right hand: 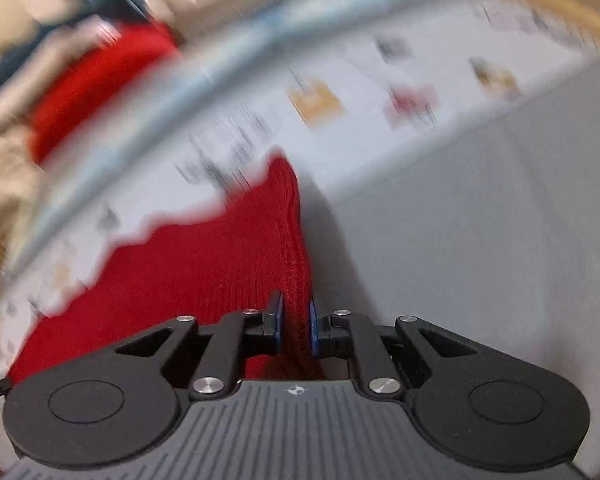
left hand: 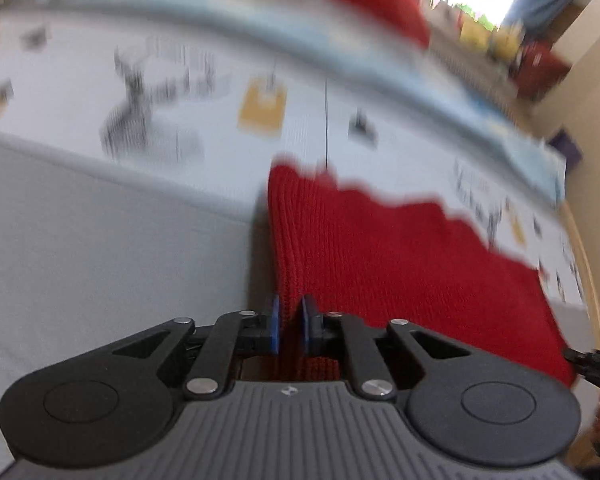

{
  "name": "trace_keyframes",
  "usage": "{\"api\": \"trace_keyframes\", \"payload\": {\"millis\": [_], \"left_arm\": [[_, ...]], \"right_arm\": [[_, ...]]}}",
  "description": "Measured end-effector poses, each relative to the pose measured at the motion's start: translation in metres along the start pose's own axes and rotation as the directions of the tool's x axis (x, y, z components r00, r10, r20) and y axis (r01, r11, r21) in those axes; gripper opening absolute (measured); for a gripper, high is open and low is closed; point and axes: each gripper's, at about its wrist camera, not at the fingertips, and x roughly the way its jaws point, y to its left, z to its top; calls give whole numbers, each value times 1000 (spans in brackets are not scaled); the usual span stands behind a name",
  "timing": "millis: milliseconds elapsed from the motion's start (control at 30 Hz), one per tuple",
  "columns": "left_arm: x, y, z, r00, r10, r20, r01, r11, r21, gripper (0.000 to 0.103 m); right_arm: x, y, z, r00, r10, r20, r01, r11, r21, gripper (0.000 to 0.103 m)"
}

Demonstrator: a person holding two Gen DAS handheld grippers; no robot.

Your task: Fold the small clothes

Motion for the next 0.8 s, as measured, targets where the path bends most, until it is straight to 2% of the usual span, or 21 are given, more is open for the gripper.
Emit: {"api": "trace_keyframes", "payload": {"millis": [33,100,133,167,233,267,400,433,500,533,567,633,700,733,800], "left_arm": [[1,-1,-2,1000,25,-13,-25,999,22,14],[-1,0,-3,999,37,-6,-36,997,65,31],[-3,3,-6,1000,18,-11,-17,998,66,44],[-5,5,-9,999,-12,-32,14,998,61,51],[-2,7,-17,994,-29,-102,37,996,75,52],[1,7,-23,990,-13,-141,27,995,98,52],[6,0,-40,981,10,-192,28,981,194,52],[7,-1,-42,981,18,-194,23,978,209,52],[9,-4,-45,982,40,-185,6,971,238,50],[9,-6,-46,983,40,-179,5,970,245,42],[8,-7,-47,985,35,-170,9,968,252,14],[0,-10,-45,992,34,-122,2,961,277,12],[-17,-10,-39,999,3,-38,7,964,266,12],[-25,-6,-36,1000,-13,-4,14,971,238,11],[-26,1,-36,1000,30,-7,-27,972,232,12]], "right_arm": [[6,-4,-3,998,-12,-55,13,1000,21,17],[5,-6,-6,997,-30,-75,31,999,10,18],[1,-6,-6,997,-27,-74,26,1000,-4,23],[-2,-6,-8,997,-12,-76,12,1000,-11,33],[-3,-8,-10,994,13,-110,-15,1000,-18,37],[-2,-10,-13,990,15,-140,-19,999,-29,37],[4,-9,-23,977,-9,-214,-11,996,-89,37],[3,-9,-23,977,-5,-212,-16,995,-98,38],[-4,-6,-22,983,18,-181,-38,994,-107,29],[-10,-4,-19,987,45,-152,-61,992,-107,23],[-19,-2,-16,990,88,-111,-100,990,-101,20],[-40,2,-9,982,189,-8,-189,977,-101,17],[-60,5,-6,962,264,71,-253,958,-131,17],[-65,6,-4,958,272,92,-257,955,-148,17],[-64,3,-3,978,197,68,-184,969,-164,16]]}}
